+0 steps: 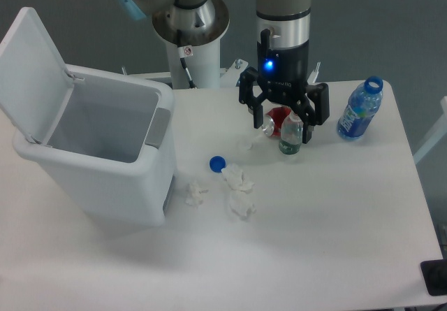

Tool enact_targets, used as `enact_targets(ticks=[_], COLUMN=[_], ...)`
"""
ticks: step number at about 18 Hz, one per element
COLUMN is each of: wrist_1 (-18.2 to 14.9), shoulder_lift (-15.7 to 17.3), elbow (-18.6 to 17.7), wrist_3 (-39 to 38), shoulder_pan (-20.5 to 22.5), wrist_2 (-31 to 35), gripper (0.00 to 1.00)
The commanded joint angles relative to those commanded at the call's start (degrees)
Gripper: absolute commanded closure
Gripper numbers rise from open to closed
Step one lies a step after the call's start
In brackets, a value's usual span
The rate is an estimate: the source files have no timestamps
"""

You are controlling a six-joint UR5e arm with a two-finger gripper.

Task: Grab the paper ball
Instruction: 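Move the open gripper from the bottles toward the crumpled white paper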

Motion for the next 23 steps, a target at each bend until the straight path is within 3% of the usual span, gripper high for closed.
enact_targets(ticks=[5, 10, 14, 18, 23], wrist_1=[0.4, 0.5, 0.3, 0.1, 0.2], shoulder_lift=[-0.3, -0.6, -0.6, -2.7, -8.0], elbow=[-1.0, -6.1, -7.5, -9.5, -9.1], wrist_3=[-0.2, -0.1, -0.3, -0.9, -1.8], shoulder_pan=[-0.6, -1.8, -2.0, -3.7, -6.2], wrist_2=[2.1, 2.1, 2.3, 4.6, 6.1], gripper=[0.0, 0.0, 0.0, 0.0, 0.0])
